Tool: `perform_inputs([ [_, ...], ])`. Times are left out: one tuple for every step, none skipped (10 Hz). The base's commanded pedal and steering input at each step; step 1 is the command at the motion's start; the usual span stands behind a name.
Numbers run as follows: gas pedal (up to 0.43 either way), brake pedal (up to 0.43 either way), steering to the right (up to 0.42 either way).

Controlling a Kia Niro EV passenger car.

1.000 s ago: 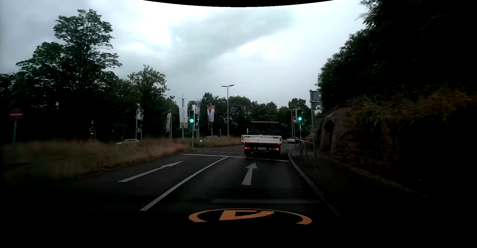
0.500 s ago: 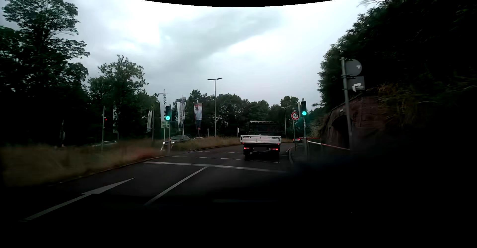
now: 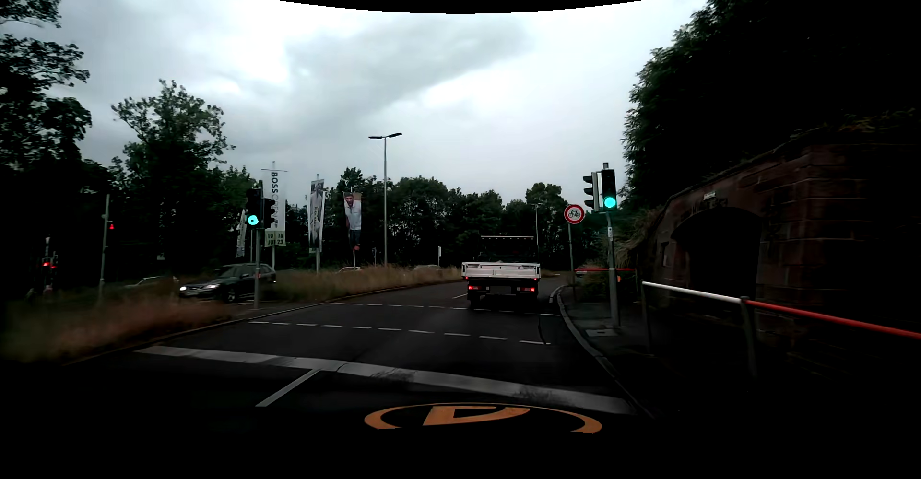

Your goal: Follow the waypoints while adhering to traffic rules and regulations

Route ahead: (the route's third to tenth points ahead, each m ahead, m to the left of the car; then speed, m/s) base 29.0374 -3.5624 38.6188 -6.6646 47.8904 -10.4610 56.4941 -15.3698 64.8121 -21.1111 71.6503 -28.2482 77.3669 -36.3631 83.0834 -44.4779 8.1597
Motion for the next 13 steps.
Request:
perform_inputs([
  [0.177,0.0,0.047],
  [0.177,0.0,0.046],
  [0.177,0.0,0.046],
  [0.177,0.0,0.046],
  [0.177,0.0,0.046],
  [0.177,0.0,0.046],
  [0.177,0.0,0.046],
  [0.177,0.0,0.046],
  [0.177,0.0,0.045],
  [0.177,0.0,0.045],
  [0.177,0.0,0.045],
  [0.177,0.0,0.045],
  [0.177,0.0,0.043],
])
